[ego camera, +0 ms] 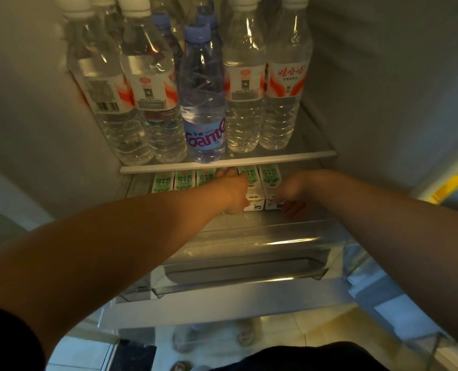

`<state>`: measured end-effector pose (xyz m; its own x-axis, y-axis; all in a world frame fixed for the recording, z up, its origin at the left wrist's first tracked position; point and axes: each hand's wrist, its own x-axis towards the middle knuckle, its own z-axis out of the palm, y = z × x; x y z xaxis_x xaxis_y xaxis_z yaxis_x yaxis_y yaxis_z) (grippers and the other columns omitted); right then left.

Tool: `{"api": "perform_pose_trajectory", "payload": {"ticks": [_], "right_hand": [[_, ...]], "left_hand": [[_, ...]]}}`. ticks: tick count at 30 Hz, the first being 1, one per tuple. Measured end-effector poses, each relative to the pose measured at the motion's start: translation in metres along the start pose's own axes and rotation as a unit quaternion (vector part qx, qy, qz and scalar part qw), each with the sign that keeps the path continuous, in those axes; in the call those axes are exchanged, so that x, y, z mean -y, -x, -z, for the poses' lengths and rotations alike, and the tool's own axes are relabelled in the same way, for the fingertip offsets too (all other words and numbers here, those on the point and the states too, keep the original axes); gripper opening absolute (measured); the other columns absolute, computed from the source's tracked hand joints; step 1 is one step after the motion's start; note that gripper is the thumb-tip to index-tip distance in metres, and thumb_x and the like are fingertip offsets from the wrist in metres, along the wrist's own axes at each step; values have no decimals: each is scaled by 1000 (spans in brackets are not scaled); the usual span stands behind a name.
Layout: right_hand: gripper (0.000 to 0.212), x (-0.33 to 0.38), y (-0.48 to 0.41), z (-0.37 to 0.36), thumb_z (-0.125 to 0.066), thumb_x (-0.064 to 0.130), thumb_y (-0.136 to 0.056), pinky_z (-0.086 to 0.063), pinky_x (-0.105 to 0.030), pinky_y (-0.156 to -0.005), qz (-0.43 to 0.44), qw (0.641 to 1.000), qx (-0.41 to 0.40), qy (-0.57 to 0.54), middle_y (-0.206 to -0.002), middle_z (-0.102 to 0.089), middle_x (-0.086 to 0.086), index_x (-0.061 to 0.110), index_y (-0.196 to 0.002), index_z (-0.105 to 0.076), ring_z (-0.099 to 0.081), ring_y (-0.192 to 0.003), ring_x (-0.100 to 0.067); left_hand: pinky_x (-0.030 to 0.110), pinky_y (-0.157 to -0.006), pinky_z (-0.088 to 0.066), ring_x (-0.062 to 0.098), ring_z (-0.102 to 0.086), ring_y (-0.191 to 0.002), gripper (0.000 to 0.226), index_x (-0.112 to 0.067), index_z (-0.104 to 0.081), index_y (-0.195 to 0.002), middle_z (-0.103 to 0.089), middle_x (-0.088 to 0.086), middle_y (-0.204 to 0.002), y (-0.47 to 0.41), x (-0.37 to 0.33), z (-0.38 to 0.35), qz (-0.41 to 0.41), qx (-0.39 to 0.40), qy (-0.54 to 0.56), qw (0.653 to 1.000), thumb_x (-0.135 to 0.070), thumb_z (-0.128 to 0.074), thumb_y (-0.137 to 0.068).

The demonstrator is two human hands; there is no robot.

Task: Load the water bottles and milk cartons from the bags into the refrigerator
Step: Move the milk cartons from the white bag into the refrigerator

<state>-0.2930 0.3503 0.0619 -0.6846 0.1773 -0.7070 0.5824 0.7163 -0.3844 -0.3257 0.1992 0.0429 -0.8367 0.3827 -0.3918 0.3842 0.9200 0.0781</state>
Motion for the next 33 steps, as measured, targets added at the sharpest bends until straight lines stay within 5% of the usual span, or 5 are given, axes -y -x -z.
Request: {"api": "perform_pose_trajectory", "payload": {"ticks": [8, 13, 20, 25, 33], "right_hand": [[44, 16, 64, 3, -40, 26, -105, -52, -38, -71, 68, 986, -61, 137, -135, -53, -20, 6, -144, -39, -61, -107, -31], [40, 20, 86, -11, -47, 24, -100, -44, -38, -101, 140, 952, -175, 208, -139, -54, -12, 9, -137, -51, -53, -124, -30], [59, -7, 122, -55, -41, 51, -95, -17, -58, -116, 247, 889, -354, 155, -160, -22, -6, 30, -150, -27, -14, -147, -36], [67, -50, 166, -109, -40, 52, -97, 2, -61, -118, 317, 855, -385, 145, -165, 0, -3, 36, -154, -9, 6, -150, -33], [69, -157, 231, -214, -30, 59, -97, 8, -57, -116, 281, 858, -376, 210, -164, 14, 0, 38, -153, 6, 19, -148, -30]], "left_hand": [[41, -118, -25, 26, -26, -147, 68, -15, -24, -155, -22, 5, -162, 40, 2, 30, -9, 95, -21, 995, -47, -48, -99], [41, -118, -23, 25, -27, -146, 61, -15, -35, -151, -27, 4, -160, 84, 5, 38, 25, 110, -8, 994, -50, -37, -102], [36, -86, -45, 26, -60, -102, 47, -21, -63, -119, -68, 6, -112, 154, 18, 11, 104, -239, 190, 947, -56, -40, -98], [51, -113, -31, 29, -33, -141, 56, -29, -44, -143, -40, 4, -152, 218, 12, -45, 95, -390, 77, 913, -58, -41, -95], [55, -120, -12, 29, 2, -151, 69, -35, -15, -154, 2, 0, -165, 321, -9, -152, 64, -312, 72, 945, -66, -31, -94]]}}
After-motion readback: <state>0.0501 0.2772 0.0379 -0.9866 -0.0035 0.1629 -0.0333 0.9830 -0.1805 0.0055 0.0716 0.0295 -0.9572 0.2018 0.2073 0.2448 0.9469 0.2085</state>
